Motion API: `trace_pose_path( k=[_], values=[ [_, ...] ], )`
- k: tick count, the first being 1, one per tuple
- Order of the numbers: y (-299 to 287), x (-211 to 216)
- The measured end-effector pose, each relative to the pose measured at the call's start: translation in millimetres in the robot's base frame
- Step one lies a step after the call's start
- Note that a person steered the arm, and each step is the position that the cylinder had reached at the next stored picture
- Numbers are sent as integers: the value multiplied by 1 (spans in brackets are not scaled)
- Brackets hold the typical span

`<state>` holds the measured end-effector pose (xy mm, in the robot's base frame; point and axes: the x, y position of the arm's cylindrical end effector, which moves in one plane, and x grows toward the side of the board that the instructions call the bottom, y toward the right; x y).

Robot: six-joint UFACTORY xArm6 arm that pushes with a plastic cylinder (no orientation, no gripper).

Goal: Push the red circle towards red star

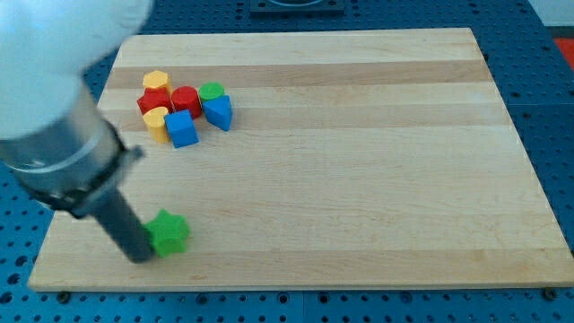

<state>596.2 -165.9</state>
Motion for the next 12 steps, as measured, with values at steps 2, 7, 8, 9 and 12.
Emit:
trace_pose_path(
  k=[2, 7, 8, 9, 12],
  values=[
    [75, 2],
    [-5, -83],
    [21, -62],
    [39, -101],
    [19, -117]
  ],
)
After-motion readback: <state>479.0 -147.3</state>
